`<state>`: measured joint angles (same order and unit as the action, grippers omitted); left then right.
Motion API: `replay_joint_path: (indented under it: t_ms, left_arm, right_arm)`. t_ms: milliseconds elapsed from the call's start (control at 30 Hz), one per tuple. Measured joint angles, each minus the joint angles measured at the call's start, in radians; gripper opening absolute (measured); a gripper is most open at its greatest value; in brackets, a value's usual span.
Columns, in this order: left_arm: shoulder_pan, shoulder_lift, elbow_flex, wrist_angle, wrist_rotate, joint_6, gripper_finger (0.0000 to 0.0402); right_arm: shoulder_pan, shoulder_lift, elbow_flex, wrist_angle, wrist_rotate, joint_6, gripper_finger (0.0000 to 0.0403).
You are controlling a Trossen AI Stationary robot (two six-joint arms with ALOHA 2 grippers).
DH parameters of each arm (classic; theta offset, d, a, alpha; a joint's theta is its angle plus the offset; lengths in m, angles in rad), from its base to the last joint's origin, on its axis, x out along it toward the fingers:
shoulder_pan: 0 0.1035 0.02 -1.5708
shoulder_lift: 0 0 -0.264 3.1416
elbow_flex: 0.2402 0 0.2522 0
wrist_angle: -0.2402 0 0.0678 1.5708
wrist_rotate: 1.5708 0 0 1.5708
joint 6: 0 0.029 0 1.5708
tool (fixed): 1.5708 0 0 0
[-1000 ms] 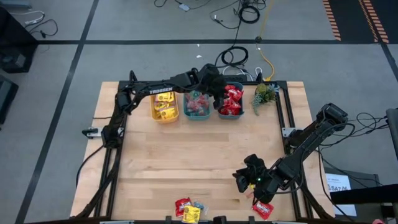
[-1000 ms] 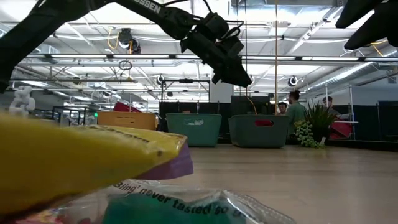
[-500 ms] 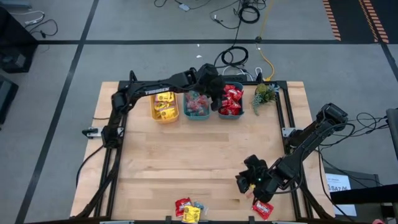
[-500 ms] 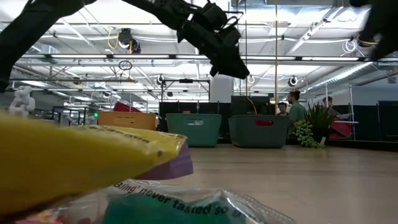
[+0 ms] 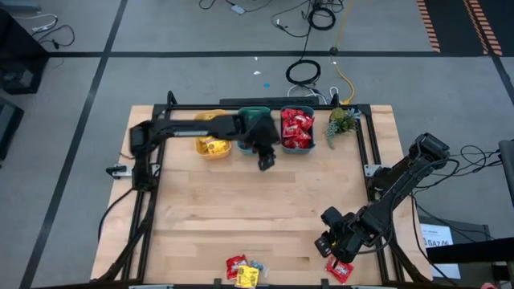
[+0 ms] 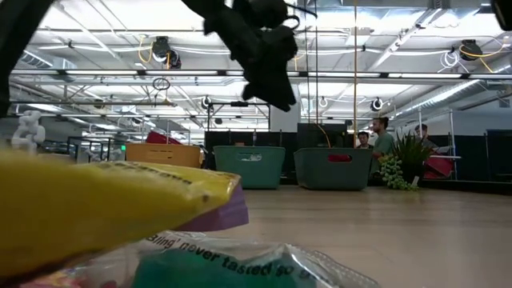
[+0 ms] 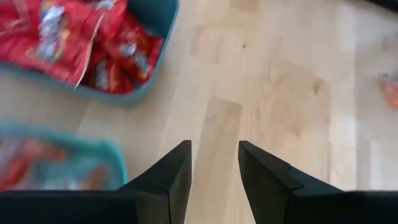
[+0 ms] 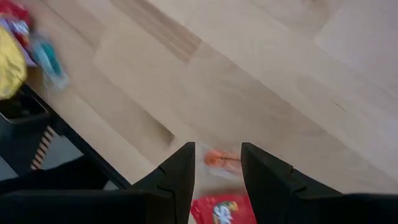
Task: Sort candy
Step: Put the red candy into the blue bin
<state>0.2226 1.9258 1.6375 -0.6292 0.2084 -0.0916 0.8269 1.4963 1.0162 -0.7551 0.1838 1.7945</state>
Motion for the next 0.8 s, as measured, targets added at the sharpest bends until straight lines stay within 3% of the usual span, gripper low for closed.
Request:
replay_joint_path:
  t_ms: [200, 400, 633, 800]
  left_arm:
    - [-0.142, -0.236, -0.297, 0.1, -0.244, -0.203, 0.0139]
    - [-0.318, -0.454, -0.51, 0.097, -0.452, -0.476, 0.0139]
    - [-0.543, -0.585, -0.624, 0.095, -0.689, -0.793, 0.0139]
    - [-0.665, -0.585, -0.63, 0.099, -0.781, -0.92, 0.0139]
  right_arm:
    - [0.065, 0.0, 0.0, -0.011, -0.009, 0.039, 0.0121]
    - [0.154, 0.002, 0.0, -0.063, -0.055, 0.174, 0.0121]
    - [0.258, 0.045, 0.0, -0.058, -0.086, 0.417, 0.0141]
    - [0.277, 0.153, 0.0, 0.102, -0.087, 0.415, 0.0161]
